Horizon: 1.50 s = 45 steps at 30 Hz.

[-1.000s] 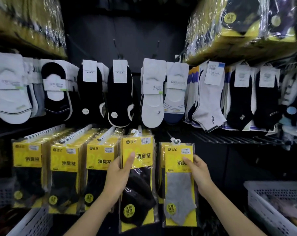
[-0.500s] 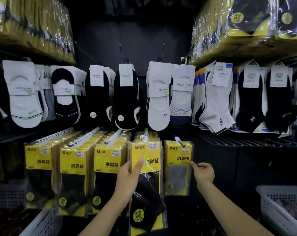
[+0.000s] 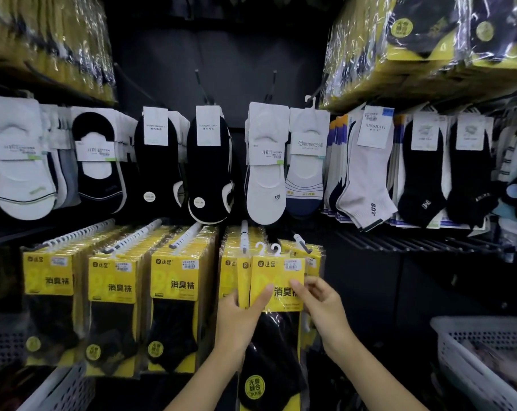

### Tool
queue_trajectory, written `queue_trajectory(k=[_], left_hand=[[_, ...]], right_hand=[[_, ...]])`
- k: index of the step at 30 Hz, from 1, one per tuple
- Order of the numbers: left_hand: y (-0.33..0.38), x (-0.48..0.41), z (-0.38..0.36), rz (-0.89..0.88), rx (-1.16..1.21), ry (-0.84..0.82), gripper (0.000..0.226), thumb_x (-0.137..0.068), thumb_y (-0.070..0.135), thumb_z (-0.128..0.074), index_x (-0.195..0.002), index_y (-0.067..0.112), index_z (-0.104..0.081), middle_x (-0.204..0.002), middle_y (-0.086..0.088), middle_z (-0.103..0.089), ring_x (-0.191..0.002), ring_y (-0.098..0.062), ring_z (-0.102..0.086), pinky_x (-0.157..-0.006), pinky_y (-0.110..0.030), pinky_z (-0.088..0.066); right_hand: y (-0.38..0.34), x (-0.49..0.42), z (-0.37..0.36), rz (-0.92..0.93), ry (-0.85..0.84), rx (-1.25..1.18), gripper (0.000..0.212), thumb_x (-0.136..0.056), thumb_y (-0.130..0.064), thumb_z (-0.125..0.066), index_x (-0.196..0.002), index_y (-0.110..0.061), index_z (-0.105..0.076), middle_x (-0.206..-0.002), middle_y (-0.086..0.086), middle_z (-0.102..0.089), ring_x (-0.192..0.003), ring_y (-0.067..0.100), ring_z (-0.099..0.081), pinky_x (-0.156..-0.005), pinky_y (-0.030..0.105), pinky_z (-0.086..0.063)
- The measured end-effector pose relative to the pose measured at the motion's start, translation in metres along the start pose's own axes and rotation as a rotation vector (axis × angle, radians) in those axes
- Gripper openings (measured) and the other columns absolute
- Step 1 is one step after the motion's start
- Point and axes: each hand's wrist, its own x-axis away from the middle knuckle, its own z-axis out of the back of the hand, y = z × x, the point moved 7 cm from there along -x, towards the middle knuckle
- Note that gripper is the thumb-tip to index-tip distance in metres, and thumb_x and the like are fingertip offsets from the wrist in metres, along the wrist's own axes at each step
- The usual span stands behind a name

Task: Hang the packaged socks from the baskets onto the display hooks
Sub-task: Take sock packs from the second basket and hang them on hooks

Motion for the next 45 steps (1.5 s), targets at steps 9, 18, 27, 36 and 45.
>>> queue_trajectory(k=[9,18,27,36,45], left_hand=[[0.021,-0.006,0.021,-0.133,-0.1,0.04,0.056,-0.08,0.061,-0.042,-0.069,0.01,-0.062,-0.045,-0.005,-0.036,-0.039,-0.011,-0.04,-0.047,-0.006,-0.037],[0.038,-0.013,0.039,-0.269,-0.154,0.081,0.041,-0.091,0.043,-0.044,-0.067,0.013,-0.059,-0.036,0.011,-0.041,-0.038,0.009,-0.045,-0.046,0.0,-0.034],[0.038,-0.015,0.037,-0.21,-0.205,0.099,0.048,-0.083,0.056,-0.043,-0.049,0.025,-0.032,-0.036,0.011,-0.032,-0.037,-0.001,-0.035,-0.042,-0.01,-0.032],[0.028,-0.011,0.017,-0.157,-0.204,0.029,0.05,-0.086,0.055,-0.043,-0.054,0.021,-0.027,-0.038,0.011,-0.026,-0.037,-0.003,-0.029,-0.041,-0.009,-0.027],[-0.012,0.003,-0.048,-0.008,-0.165,-0.23,0.039,-0.092,0.051,-0.042,-0.085,0.023,-0.067,-0.077,0.005,-0.071,-0.071,-0.004,-0.065,-0.062,-0.011,-0.047]], right_hand=[[0.031,0.007,0.048,-0.16,0.036,-0.063,0.019,-0.094,-0.023,-0.055,-0.106,-0.011,-0.063,-0.095,0.003,-0.075,-0.086,0.017,-0.072,-0.064,0.023,-0.055],[0.012,-0.032,0.07,-0.053,0.189,0.055,0.01,-0.092,-0.018,-0.06,-0.099,-0.012,-0.062,-0.085,0.001,-0.074,-0.084,0.016,-0.07,-0.073,0.028,-0.053],[0.038,-0.073,0.063,-0.159,0.277,0.124,0.015,-0.083,-0.021,-0.072,-0.086,-0.009,-0.064,-0.095,0.011,-0.069,-0.094,0.026,-0.064,-0.092,0.041,-0.051],[0.06,-0.049,0.079,-0.26,0.434,0.077,0.022,-0.084,-0.024,-0.071,-0.092,-0.005,-0.062,-0.09,0.008,-0.063,-0.085,0.021,-0.06,-0.078,0.034,-0.052],[0.018,-0.011,0.022,-0.148,-0.107,-0.051,0.022,-0.093,-0.025,-0.056,-0.112,-0.016,-0.064,-0.103,0.001,-0.074,-0.095,0.013,-0.07,-0.073,0.022,-0.056]])
